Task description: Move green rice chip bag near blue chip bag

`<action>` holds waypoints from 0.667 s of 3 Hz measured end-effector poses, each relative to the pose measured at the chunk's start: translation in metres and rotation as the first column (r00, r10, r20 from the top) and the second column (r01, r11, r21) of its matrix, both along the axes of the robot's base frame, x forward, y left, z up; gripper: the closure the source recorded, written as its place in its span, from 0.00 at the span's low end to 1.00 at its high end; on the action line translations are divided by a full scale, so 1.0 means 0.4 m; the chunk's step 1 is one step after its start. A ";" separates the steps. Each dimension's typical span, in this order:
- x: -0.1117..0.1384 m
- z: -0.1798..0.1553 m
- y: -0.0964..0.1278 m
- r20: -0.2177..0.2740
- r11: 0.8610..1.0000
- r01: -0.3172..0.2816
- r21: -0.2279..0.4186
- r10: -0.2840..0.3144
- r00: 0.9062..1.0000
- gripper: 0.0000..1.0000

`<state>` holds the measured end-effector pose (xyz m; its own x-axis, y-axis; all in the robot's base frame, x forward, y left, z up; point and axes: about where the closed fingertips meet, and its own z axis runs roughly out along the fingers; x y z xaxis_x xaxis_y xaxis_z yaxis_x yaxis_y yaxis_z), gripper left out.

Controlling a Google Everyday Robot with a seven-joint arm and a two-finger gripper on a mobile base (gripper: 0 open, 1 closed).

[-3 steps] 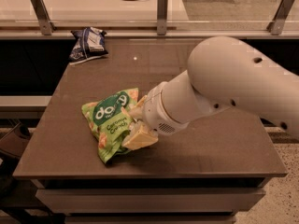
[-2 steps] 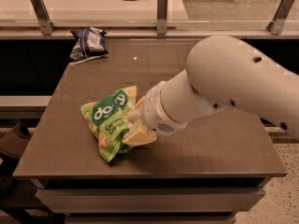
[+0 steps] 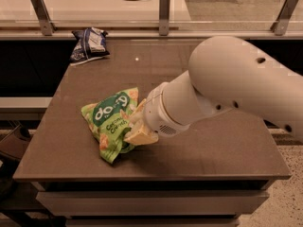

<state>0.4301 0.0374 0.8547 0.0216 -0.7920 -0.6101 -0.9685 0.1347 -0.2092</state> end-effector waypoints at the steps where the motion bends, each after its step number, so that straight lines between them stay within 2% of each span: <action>1: 0.027 0.052 -0.026 0.039 1.000 -0.012 -0.028 0.013 0.999 1.00; 2: 0.079 0.125 -0.052 0.108 0.998 -0.037 -0.046 0.042 0.993 1.00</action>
Offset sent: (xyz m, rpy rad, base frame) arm 0.0609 -0.0352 0.0839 -0.0571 -0.1917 0.0719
